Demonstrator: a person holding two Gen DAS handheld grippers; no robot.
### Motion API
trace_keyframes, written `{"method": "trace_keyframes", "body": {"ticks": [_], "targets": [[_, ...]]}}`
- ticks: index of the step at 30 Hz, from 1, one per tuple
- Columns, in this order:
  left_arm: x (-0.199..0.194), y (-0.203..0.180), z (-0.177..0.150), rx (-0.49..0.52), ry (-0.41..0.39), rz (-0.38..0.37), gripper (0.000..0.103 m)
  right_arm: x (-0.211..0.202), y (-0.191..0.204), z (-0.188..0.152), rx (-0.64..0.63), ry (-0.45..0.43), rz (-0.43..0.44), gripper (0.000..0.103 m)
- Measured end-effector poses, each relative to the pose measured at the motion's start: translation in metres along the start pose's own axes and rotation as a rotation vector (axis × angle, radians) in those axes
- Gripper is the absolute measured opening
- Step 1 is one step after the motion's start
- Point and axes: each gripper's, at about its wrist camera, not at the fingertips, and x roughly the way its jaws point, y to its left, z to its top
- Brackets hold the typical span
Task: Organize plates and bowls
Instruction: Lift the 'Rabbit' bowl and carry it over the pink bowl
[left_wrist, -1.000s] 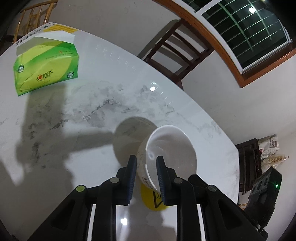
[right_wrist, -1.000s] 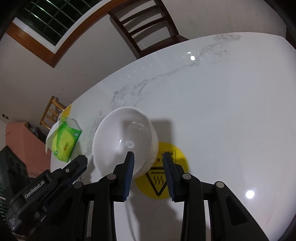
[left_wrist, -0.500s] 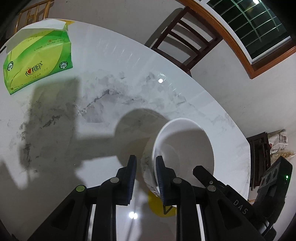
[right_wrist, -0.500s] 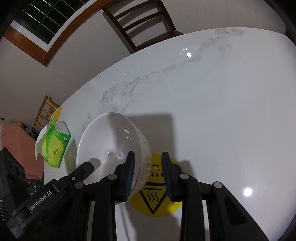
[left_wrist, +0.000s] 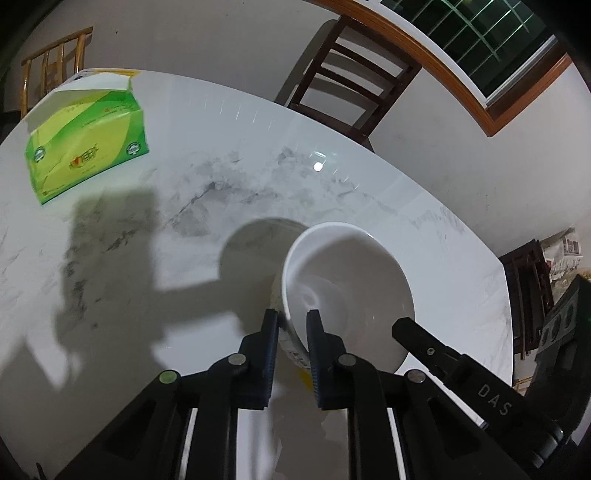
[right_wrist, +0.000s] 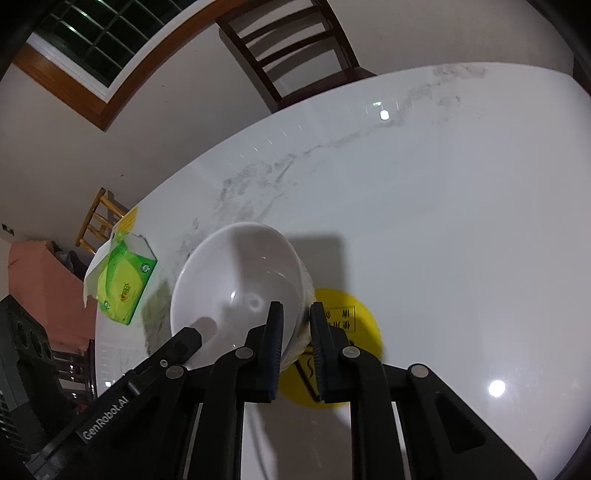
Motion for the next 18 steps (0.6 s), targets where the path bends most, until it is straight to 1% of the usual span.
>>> {"method": "trace_keyframes", "body": {"ticks": [6,18], "targets": [[-0.016,0.005,-0.019,0.006,0.012,0.010,0.016,-0.012,0.004,-0.021,-0.005,0.014,0.001,0.013],[-0.045,0.019,-0.065,0.025,0.038,0.029,0.016,-0.034,0.006,-0.076,-0.024,0.064,0.010,0.013]]}}
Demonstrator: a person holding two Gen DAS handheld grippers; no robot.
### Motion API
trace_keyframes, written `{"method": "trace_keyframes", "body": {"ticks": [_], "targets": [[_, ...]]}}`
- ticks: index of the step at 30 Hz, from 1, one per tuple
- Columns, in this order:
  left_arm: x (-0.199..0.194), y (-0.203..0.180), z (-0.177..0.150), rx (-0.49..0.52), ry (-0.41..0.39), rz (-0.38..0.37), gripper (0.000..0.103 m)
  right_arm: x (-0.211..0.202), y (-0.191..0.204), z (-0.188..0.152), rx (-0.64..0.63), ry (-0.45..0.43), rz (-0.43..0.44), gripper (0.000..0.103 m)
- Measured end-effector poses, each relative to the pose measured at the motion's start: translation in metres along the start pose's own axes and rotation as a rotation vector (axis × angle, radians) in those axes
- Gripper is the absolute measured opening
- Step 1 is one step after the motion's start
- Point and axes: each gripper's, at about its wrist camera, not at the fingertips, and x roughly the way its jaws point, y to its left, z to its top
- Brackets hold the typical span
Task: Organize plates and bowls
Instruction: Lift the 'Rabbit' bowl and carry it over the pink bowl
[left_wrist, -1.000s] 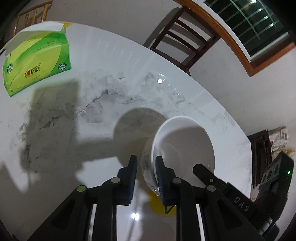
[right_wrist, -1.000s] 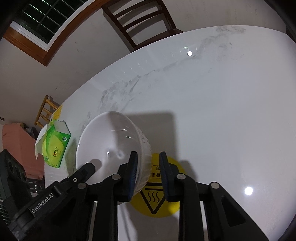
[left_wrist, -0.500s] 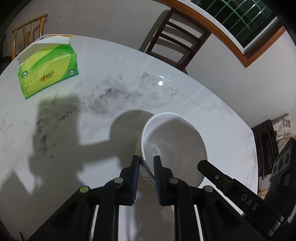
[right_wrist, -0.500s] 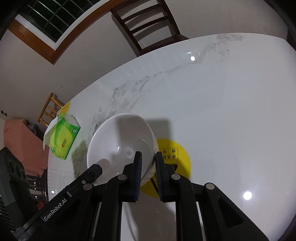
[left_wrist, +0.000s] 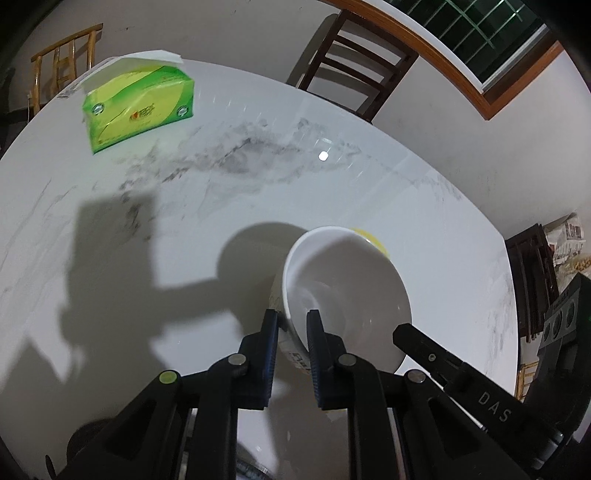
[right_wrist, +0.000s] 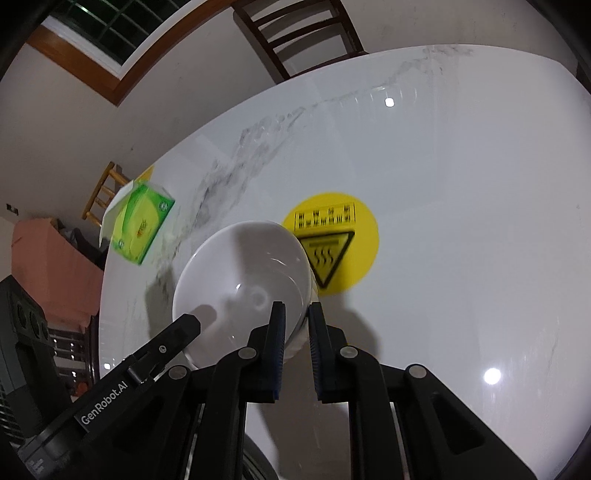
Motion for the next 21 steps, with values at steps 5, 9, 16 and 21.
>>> {"method": "trace_keyframes", "body": {"ticks": [5,9,16,21], "targets": [[-0.002,0.007,-0.017,-0.007,0.023,-0.004,0.016,-0.002,0.000,-0.017,-0.011,0.016,-0.010,0.013],[0.000,0.011,-0.017,-0.027,0.035,-0.017,0.016,-0.001,0.000,-0.021,-0.015,0.024,-0.005,0.014],[0.000,0.015,-0.006,-0.043,0.004,0.012,0.016,0.012,-0.001,-0.012,-0.008,0.020,-0.038,0.016],[0.011,0.015,-0.002,-0.049,0.022,0.014,0.016,0.017,-0.003,-0.005,-0.004,0.012,-0.035,0.016]]}}
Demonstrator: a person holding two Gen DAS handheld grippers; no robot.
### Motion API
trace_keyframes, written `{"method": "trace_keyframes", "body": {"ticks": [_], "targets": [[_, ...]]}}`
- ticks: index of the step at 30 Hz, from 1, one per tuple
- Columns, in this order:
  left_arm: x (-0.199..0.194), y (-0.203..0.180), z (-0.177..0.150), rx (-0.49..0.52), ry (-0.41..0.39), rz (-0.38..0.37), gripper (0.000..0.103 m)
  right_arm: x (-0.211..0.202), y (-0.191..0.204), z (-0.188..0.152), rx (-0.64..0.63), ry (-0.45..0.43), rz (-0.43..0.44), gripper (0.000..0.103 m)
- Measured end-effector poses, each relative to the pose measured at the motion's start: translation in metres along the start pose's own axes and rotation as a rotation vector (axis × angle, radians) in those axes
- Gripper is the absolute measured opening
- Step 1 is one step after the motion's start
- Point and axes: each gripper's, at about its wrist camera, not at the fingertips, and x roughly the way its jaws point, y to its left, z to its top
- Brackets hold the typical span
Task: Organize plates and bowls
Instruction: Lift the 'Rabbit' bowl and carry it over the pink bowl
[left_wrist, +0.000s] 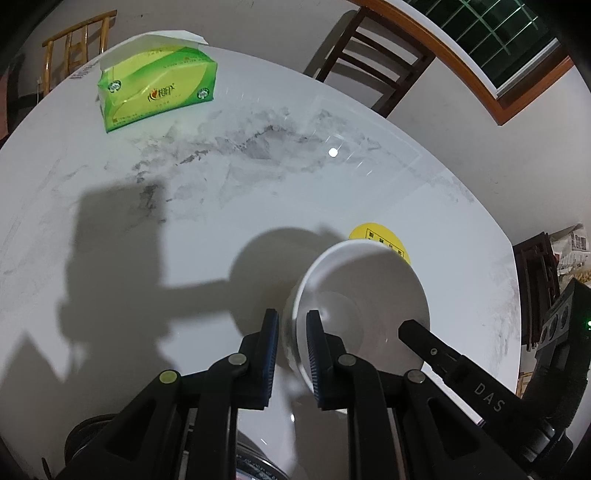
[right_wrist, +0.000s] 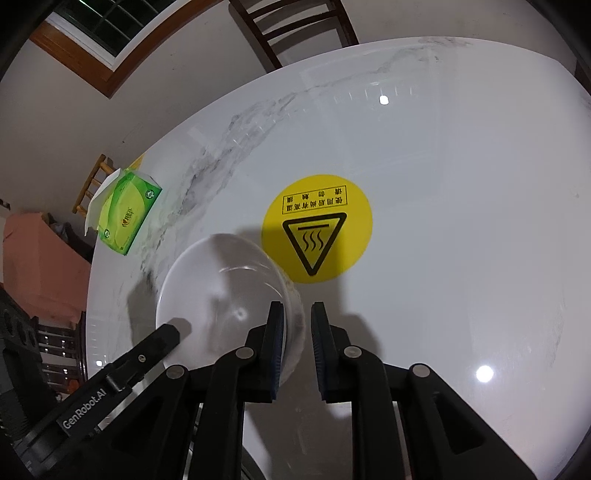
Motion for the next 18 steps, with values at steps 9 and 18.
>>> {"method": "trace_keyframes", "body": {"ticks": [9,18], "targets": [[0.002,-0.005,-0.005,0.035,0.001,0.019,0.016,-0.001,-0.001,0.000,-0.003,-0.005,0.013,0.012],[-0.022,-0.013,-0.015,0.066,-0.044,0.022,0.016,-0.023,0.003,-0.008,-0.004,-0.033,0.038,0.012]]}}
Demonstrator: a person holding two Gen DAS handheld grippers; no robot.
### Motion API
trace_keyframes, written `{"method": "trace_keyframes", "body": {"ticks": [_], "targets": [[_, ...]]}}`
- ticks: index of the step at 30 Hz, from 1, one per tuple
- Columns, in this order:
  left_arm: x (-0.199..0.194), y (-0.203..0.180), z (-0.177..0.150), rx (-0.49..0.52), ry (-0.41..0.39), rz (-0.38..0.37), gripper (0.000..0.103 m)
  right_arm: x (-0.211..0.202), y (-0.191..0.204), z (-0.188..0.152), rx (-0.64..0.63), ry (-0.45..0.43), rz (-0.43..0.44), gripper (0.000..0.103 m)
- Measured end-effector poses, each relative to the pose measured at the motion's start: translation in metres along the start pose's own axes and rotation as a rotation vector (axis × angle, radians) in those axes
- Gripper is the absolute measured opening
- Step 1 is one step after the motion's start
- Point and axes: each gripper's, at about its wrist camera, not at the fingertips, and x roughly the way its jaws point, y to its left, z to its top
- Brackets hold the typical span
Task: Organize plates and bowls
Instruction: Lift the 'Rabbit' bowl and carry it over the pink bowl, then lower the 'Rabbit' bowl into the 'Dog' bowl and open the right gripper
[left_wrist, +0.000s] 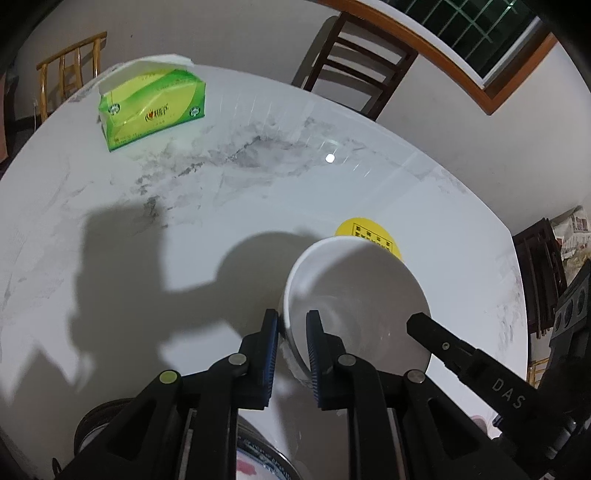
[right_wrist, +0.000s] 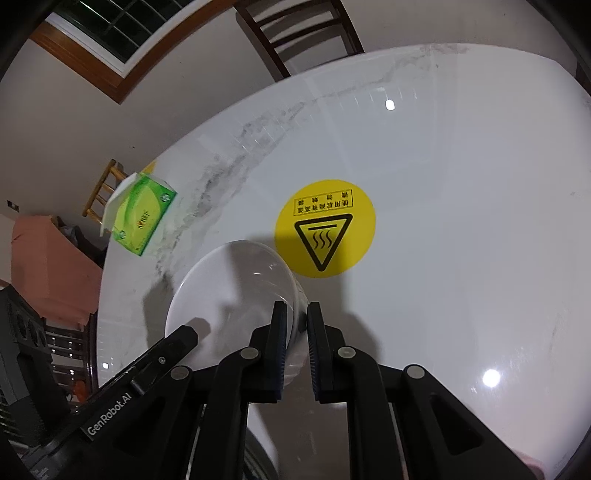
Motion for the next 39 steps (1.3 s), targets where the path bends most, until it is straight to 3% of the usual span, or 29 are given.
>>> {"method": "trace_keyframes", "body": {"ticks": [15,27,39], "targets": [[-0.062,-0.024,-0.039,0.054,-0.090,-0.004,0.016,-0.066,-0.002,-0.032,-0.008,-0.087,0.080,0.012],[-0.100,-0.064,-0.088,0.131,-0.148,-0.020,0.016,-0.126,-0.022,-0.070,-0.020,-0.183,0.088,0.012],[-0.099,-0.100,-0.124,0.202,-0.101,-0.064,0.016,-0.165,-0.059,-0.106,0.028,-0.247,0.054,0.012]]}}
